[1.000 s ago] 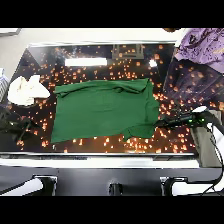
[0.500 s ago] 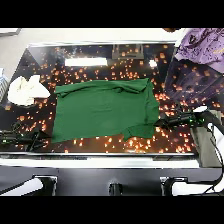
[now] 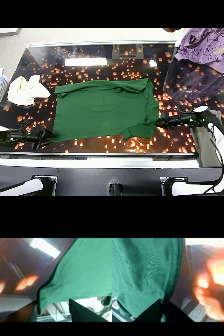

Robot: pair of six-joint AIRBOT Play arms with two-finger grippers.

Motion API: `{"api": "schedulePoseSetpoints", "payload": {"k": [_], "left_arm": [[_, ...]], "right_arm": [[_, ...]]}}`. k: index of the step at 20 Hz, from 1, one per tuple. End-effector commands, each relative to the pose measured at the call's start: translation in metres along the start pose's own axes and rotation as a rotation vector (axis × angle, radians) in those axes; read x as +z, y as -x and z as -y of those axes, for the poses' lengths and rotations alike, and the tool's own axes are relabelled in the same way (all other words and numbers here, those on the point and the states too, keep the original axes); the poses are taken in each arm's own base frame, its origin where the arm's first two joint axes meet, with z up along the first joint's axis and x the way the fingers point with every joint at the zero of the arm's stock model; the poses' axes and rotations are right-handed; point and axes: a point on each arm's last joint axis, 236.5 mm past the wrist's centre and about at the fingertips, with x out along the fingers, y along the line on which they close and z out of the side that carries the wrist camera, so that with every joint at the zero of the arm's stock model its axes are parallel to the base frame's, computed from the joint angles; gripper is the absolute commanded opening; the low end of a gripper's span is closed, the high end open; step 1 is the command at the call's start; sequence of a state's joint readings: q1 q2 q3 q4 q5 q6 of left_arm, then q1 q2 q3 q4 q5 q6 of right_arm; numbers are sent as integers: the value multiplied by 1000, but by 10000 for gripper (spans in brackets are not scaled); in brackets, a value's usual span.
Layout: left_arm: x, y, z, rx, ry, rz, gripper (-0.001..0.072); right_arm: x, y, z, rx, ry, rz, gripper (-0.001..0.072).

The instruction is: Fold the clothes and pants, and hang the long-sleeved shirts on hangers.

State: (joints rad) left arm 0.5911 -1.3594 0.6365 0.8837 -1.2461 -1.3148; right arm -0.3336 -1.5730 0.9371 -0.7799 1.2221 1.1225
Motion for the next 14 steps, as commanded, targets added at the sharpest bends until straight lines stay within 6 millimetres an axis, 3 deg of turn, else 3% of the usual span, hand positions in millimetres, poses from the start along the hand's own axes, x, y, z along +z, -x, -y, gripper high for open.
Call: {"api": "schedulePoseSetpoints", "payload": {"k": [1, 2, 3, 6, 9, 10, 12, 14], "left_arm": [[-1, -6, 1, 10, -7, -9, 306], [-2, -6, 2, 8, -12, -13, 134], [-3, -6, 4, 2, -26, -19, 16], [-2, -5, 19, -59, -30, -10, 15], [11, 6, 51, -71, -124, 35, 14], [19, 14, 70, -66, -183, 62, 14], [43, 44, 126, -68, -319, 162, 13], [72, 102, 200, -53, -481, 346, 13]], "right_arm": [[3, 3, -2, -4, 8, 19, 32], [4, 4, -2, -6, 11, 25, 32], [5, 5, -3, -7, 15, 29, 31], [6, 13, -11, -10, 57, 52, 31], [15, 20, -42, -33, 193, 112, 30], [25, 25, -62, -44, 254, 155, 29], [58, 49, -109, -83, 369, 271, 29], [97, 99, -166, -191, 522, 426, 29]]}}
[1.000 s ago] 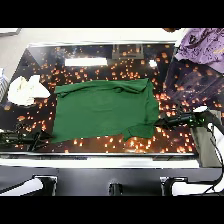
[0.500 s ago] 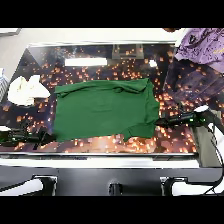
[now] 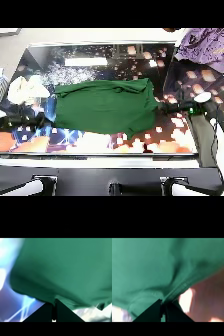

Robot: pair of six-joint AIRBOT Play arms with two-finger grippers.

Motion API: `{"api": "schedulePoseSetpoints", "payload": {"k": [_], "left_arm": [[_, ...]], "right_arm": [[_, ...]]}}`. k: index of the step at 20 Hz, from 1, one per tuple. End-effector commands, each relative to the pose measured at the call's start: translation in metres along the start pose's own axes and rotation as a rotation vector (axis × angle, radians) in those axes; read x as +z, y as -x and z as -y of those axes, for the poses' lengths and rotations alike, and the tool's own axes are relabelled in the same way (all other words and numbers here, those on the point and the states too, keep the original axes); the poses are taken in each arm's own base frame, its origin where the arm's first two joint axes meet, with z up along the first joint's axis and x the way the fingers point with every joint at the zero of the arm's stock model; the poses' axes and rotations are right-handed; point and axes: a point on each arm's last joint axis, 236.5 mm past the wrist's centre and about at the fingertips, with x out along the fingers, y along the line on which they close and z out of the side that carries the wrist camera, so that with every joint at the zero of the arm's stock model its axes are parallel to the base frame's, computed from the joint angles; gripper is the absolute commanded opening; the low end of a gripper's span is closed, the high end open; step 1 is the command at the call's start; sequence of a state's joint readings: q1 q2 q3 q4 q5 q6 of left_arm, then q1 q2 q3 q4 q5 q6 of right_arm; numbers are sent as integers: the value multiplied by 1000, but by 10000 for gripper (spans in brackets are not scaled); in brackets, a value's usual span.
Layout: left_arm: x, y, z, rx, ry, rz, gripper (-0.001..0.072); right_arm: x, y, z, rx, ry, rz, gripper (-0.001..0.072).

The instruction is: Fold the clothes and pants, and hang the long-sleeved shirts on hangers.

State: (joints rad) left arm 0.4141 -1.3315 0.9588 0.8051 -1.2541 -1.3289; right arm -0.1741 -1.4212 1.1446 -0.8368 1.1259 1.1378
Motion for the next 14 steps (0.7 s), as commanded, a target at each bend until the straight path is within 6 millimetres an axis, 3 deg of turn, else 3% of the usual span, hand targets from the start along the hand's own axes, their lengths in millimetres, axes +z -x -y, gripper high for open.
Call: {"api": "schedulePoseSetpoints", "payload": {"k": [1, 2, 4, 6, 8, 9, 12, 14], "left_arm": [[82, 75, 100, 53, -264, 275, 13], [106, 117, 134, 106, -372, 403, 13], [131, 207, 195, 203, -506, 667, 13], [126, 297, 241, 267, -553, 911, 13], [96, 369, 269, 281, -553, 1113, 13], [76, 393, 271, 285, -542, 1174, 13], [11, 435, 257, 306, -489, 1279, 13], [-25, 450, 242, 334, -464, 1317, 13]], "right_arm": [[102, 71, -59, -179, 260, 255, 29], [133, 108, -84, -249, 358, 351, 29], [175, 190, -135, -334, 463, 559, 30], [185, 272, -183, -377, 541, 743, 30], [166, 343, -219, -383, 576, 899, 30], [149, 369, -229, -393, 579, 943, 30], [88, 429, -254, -401, 589, 1017, 30], [56, 451, -263, -384, 575, 1045, 30]]}}
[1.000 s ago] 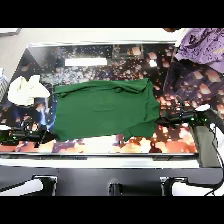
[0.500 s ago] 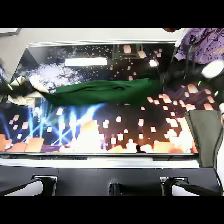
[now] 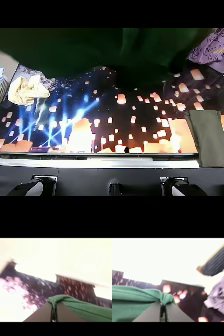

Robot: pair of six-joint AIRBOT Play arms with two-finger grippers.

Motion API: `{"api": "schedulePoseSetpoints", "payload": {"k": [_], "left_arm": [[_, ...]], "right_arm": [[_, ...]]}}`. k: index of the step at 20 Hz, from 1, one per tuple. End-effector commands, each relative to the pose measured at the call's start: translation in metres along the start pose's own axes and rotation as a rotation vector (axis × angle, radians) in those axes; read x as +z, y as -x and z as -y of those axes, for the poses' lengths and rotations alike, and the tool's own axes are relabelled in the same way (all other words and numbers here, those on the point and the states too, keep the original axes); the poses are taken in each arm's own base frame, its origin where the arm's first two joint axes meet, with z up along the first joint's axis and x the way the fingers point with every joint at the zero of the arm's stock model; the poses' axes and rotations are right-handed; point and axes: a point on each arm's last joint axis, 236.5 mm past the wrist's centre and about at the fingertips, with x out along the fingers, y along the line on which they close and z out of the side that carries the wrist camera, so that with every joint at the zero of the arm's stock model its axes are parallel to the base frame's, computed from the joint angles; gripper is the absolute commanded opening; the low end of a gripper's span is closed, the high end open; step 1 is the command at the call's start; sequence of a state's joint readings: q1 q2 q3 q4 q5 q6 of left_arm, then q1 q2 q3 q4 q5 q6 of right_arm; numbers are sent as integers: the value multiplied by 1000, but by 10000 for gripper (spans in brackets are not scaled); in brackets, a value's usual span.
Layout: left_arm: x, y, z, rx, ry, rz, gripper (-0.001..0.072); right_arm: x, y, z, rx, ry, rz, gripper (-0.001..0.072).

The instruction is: Fold the clothes and pants, and hang the long-sleeved shirts on hangers.

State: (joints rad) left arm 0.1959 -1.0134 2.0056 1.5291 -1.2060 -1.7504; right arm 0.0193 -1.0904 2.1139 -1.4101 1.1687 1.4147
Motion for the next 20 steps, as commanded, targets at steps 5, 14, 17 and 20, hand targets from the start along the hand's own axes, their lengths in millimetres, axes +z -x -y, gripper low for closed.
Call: {"api": "schedulePoseSetpoints", "payload": {"k": [5, 14, 17, 20], "left_arm": [[-9, 82, -31, 128, 23, 48, 12], [-211, -159, -4, 11, -112, -647, 13], [-323, -243, -4, 34, -86, -846, 12], [-402, -303, -5, 70, -15, -896, 13]], "right_arm": [[10, 76, -1, -40, -54, 29, 30], [-214, -148, 10, -22, -225, -607, 31], [-323, -222, 7, -27, -301, -802, 31], [-406, -279, -4, -1, -374, -857, 31]]}}
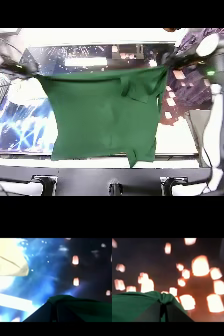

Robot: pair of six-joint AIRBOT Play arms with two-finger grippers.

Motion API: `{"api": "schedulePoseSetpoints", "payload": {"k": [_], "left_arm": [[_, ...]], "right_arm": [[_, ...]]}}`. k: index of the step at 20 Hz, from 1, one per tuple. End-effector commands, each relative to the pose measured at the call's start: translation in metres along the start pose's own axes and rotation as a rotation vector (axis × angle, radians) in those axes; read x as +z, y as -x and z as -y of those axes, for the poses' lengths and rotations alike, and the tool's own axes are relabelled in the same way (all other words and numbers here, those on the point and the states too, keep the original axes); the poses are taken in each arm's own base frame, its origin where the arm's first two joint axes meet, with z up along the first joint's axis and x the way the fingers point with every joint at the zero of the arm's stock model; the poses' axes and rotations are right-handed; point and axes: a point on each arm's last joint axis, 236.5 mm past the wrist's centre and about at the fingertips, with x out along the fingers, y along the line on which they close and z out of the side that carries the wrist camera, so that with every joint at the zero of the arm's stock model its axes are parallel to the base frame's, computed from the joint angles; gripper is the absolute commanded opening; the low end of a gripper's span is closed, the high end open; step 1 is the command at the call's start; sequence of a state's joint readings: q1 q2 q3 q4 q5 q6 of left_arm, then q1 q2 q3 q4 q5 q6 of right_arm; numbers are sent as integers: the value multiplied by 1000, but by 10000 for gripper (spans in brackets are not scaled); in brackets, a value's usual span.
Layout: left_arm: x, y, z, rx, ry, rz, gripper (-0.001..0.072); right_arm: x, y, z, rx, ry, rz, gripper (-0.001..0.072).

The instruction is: Fold the clothes and pants, and hang the long-sleeved shirts on hangers.

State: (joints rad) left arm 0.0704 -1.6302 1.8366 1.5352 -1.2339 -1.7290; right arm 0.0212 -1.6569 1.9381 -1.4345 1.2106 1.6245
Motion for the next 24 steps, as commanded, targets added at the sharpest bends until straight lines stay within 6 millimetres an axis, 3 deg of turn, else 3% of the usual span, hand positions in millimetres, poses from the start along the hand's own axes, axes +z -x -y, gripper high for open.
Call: {"api": "schedulePoseSetpoints", "payload": {"k": [1, 3, 6, 8, 13, 17, 24], "left_arm": [[-15, -120, 14, -8, 62, -68, 12], [-5, -140, 20, -17, 55, -40, 12], [5, -143, 22, -23, 55, -11, 13], [-10, -143, 19, -10, 54, -74, 13], [-76, -128, 7, 46, 42, -357, 15], [-99, -119, 12, 21, 7, -463, 15], [-133, -124, 5, 40, -20, -609, 15]], "right_arm": [[-25, -118, 4, 46, -86, -68, 31], [-21, -145, 9, 46, -100, -27, 31], [-18, -151, 12, 36, -95, -8, 31], [-26, -147, 15, 20, -80, -52, 31], [-68, -122, 16, -3, -61, -254, 31], [-102, -108, 19, -20, -55, -407, 31], [-122, -106, 28, -57, -46, -494, 31]]}}
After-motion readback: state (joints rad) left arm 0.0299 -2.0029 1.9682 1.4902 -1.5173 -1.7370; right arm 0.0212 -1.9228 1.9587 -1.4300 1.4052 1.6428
